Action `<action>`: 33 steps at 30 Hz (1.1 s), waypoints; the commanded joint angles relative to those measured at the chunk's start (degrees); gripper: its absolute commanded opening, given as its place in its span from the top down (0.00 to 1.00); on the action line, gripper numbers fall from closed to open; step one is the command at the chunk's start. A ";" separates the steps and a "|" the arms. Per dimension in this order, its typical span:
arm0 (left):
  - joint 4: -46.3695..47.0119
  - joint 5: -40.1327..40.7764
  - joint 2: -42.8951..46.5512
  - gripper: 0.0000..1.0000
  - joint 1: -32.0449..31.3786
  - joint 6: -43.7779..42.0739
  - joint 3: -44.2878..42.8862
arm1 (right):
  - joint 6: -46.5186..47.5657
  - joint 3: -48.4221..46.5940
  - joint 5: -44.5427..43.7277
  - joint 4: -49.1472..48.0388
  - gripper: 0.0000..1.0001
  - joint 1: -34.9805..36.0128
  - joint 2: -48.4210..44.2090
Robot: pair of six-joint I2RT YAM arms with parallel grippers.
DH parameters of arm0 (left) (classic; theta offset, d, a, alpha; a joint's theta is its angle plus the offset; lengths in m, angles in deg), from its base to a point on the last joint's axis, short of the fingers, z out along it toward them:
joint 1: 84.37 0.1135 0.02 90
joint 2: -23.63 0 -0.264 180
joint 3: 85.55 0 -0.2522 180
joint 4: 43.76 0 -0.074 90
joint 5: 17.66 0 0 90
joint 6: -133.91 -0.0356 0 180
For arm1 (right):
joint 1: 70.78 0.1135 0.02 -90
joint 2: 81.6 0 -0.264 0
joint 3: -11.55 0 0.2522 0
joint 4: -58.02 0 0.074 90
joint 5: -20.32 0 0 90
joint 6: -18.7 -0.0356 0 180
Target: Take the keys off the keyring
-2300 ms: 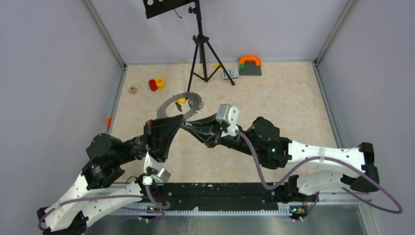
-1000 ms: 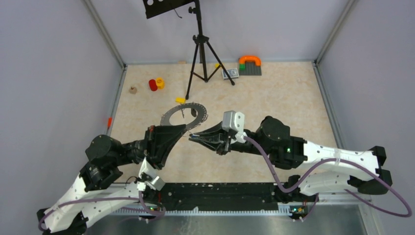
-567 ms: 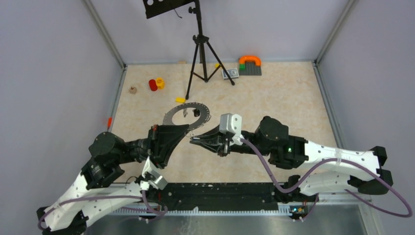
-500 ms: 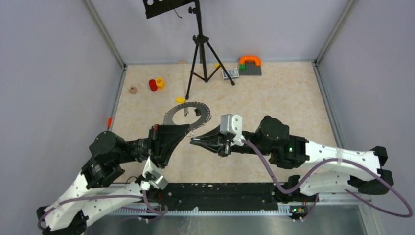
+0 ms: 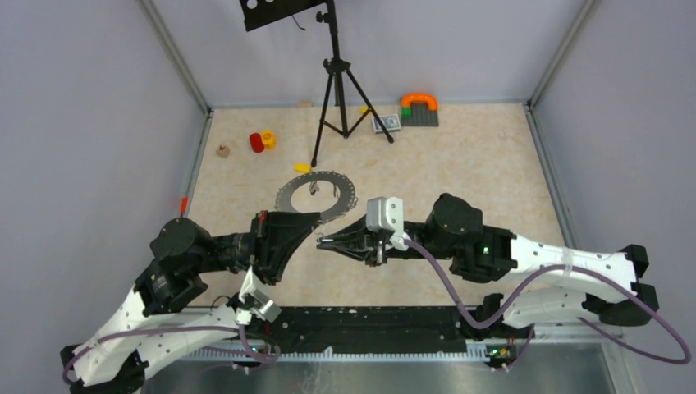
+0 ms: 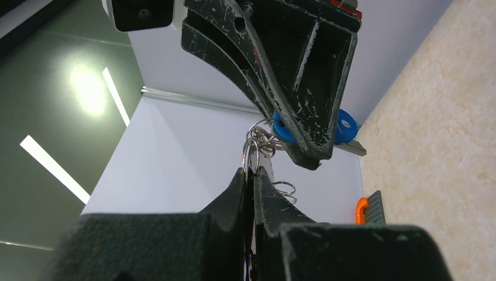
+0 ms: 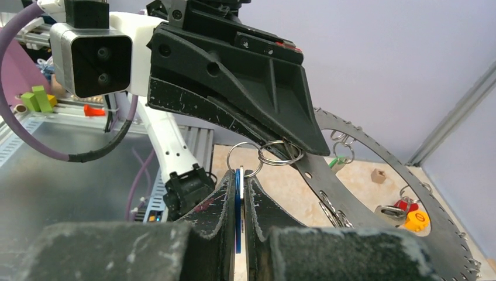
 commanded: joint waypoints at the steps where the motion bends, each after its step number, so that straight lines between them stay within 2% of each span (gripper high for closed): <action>1: 2.98 -0.24 -0.02 1.00 0.10 -1.11 -2.36 | 0.79 -3.49 2.10 -1.17 1.00 0.58 0.90; 14: 5.01 1.10 2.23 1.00 0.10 3.37 -0.83 | -2.28 -0.23 -6.33 -7.67 1.00 0.58 -4.58; 21: 12.27 1.46 3.99 1.00 0.10 10.49 2.41 | -3.20 -0.07 -7.07 -8.27 1.00 0.58 -4.93; 26: 14.46 1.51 4.99 1.00 0.10 13.10 3.47 | -3.03 -1.25 -5.52 -5.22 1.00 0.62 -4.58; 30: 14.57 1.84 5.30 1.00 0.10 13.71 3.87 | -2.82 -3.13 -4.01 -0.88 0.87 0.61 -4.09; 33: 13.67 2.80 5.32 1.00 0.11 13.54 3.84 | -1.64 -4.50 -3.70 2.47 0.73 0.62 -4.80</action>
